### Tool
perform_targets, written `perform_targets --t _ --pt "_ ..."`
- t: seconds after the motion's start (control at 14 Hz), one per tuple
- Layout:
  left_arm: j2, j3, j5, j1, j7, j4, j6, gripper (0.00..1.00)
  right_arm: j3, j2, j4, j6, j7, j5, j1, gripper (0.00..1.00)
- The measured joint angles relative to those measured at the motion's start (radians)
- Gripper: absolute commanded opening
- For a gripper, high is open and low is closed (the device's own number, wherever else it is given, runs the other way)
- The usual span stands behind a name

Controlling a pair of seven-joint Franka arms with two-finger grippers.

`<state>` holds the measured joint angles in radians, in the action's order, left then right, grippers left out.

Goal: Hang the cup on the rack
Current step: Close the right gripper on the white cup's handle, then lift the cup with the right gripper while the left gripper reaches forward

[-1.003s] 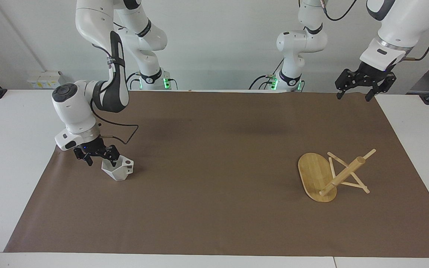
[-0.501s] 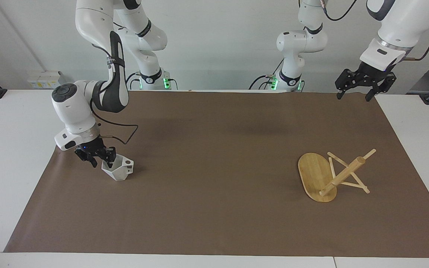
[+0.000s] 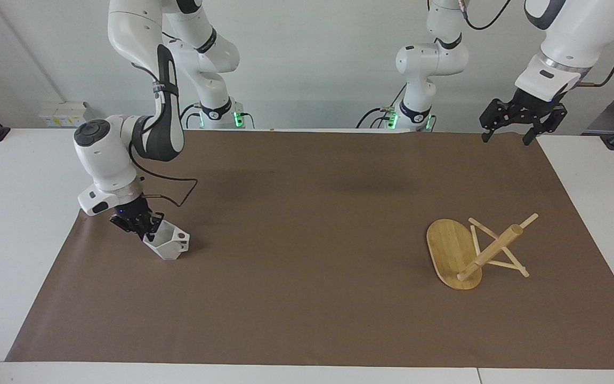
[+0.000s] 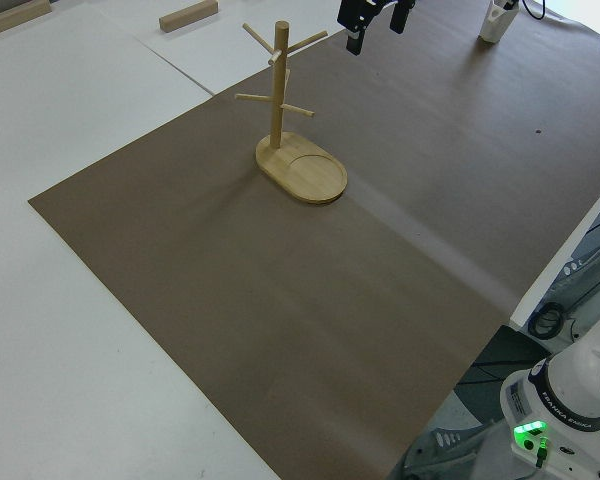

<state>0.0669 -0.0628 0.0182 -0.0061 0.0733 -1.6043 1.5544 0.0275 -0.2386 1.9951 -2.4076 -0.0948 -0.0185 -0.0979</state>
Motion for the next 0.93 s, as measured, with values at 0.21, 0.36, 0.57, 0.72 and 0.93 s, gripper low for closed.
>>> perform_targets --t 0.21,0.36,0.57,0.72,0.93 --pt "0.0 0.0 0.0 0.0 0.0 0.0 0.0 1.0 0.0 0.004 -0.003 0.0 0.0 -0.004 0.001 0.0" --pt "0.0 0.0 0.0 0.0 0.0 0.0 0.0 1.0 0.001 0.003 -0.002 0.0 0.0 -0.004 0.0 0.0" --pt "0.0 0.0 0.0 0.0 0.0 0.0 0.0 1.0 0.001 0.002 -0.003 0.003 0.0 -0.004 0.0 0.0" --pt "0.0 0.0 0.0 0.0 0.0 0.0 0.0 1.0 0.001 0.003 -0.015 0.027 0.0 -0.004 0.0 0.0" --pt "0.0 0.0 0.0 0.0 0.0 0.0 0.0 1.0 0.001 0.008 -0.06 0.085 0.0 -0.004 0.0 0.0"
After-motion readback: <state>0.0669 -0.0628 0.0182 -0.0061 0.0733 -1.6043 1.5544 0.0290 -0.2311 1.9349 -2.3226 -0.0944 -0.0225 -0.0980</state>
